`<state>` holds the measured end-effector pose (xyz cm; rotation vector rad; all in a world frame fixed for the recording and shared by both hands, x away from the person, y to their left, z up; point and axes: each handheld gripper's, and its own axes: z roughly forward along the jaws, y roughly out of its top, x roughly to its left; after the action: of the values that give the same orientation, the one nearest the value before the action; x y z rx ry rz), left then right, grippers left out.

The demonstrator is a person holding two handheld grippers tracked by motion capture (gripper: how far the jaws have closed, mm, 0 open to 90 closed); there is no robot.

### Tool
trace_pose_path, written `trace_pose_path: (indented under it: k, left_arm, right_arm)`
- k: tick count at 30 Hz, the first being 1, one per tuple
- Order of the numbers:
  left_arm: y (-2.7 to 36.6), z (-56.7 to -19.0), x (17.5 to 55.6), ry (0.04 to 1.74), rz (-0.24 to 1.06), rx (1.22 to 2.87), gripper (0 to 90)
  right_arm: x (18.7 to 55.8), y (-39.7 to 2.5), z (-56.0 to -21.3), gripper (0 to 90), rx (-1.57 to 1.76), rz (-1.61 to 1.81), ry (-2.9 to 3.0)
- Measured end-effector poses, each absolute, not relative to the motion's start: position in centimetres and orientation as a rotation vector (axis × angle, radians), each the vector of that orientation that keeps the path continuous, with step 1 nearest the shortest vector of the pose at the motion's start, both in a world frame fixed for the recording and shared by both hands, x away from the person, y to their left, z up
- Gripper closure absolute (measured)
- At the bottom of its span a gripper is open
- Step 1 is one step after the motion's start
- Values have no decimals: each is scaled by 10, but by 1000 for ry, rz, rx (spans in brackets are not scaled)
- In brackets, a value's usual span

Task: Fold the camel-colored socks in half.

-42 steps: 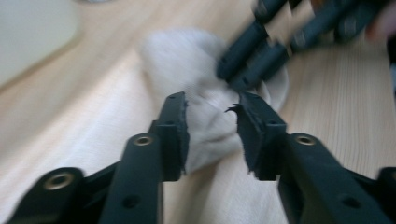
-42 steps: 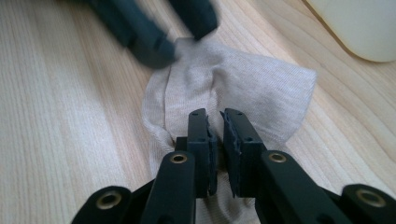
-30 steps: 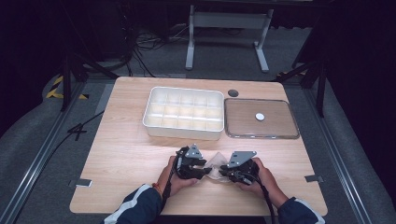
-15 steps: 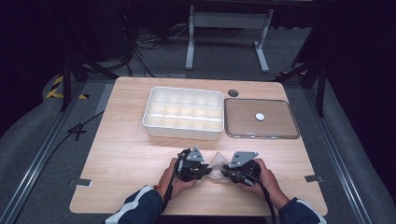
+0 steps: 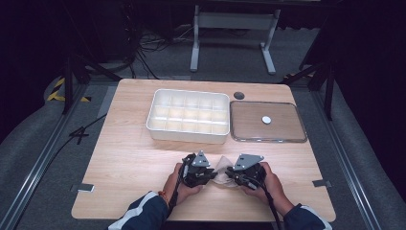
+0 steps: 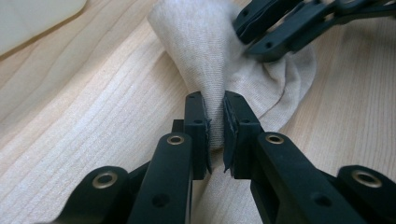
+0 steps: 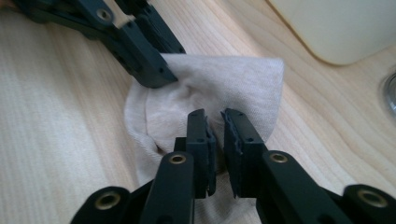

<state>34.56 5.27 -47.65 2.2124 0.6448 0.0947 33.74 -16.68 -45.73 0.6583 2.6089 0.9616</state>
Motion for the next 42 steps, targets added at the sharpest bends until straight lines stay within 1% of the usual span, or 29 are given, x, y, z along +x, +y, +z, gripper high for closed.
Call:
trace_pose_path:
  k: [6, 14, 22, 23, 24, 25, 26, 27, 29, 30, 31, 32, 33, 34, 35, 36, 39, 42]
  left_arm:
    - [58, -471, 342, 620, 80, 2171, 813]
    - [62, -464, 343, 646, 86, 2117, 813]
    - [62, -462, 342, 654, 98, 2114, 814]
    - [62, -462, 341, 649, 106, 2123, 814]
    - [62, -461, 341, 650, 126, 2137, 816]
    - [63, -461, 341, 657, 136, 2137, 817]
    - [64, -461, 342, 650, 145, 2144, 818]
    - [64, -460, 342, 658, 148, 2142, 818]
    - [65, -459, 342, 667, 152, 2140, 818]
    - [65, -459, 342, 669, 154, 2139, 818]
    - [65, -458, 342, 664, 156, 2139, 818]
    - [64, -458, 342, 664, 152, 2127, 818]
    - [64, -458, 342, 664, 152, 2127, 818]
    - [61, -457, 341, 657, 156, 2133, 818]
    - [61, -457, 341, 657, 156, 2133, 817]
    - [60, -457, 340, 650, 149, 2126, 817]
    - [56, -456, 339, 636, 136, 2123, 815]
    - [51, -456, 337, 618, 151, 2131, 813]
  right_arm:
    - [341, -158, -462, 827, 647, 950, 2607]
    - [345, -146, -466, 836, 606, 984, 2589]
    - [347, -142, -468, 829, 597, 1018, 2585]
    - [347, -142, -468, 820, 594, 1025, 2585]
    - [348, -143, -466, 727, 608, 1032, 2594]
    - [349, -146, -464, 680, 624, 1044, 2597]
    - [349, -150, -462, 658, 634, 1054, 2593]
    - [349, -153, -460, 655, 646, 1068, 2590]
    - [350, -160, -457, 655, 665, 1090, 2578]
    - [348, -170, -451, 691, 682, 1114, 2565]
    - [348, -170, -451, 691, 682, 1114, 2565]
    - [348, -173, -452, 722, 694, 1114, 2577]
    - [348, -173, -452, 722, 694, 1114, 2577]
    - [348, -169, -457, 746, 684, 1085, 2596]
    - [348, -169, -457, 746, 684, 1085, 2596]
    - [347, -161, -462, 764, 652, 1051, 2615]
    - [347, -154, -465, 765, 646, 1031, 2616]
    - [348, -147, -466, 765, 634, 1025, 2617]
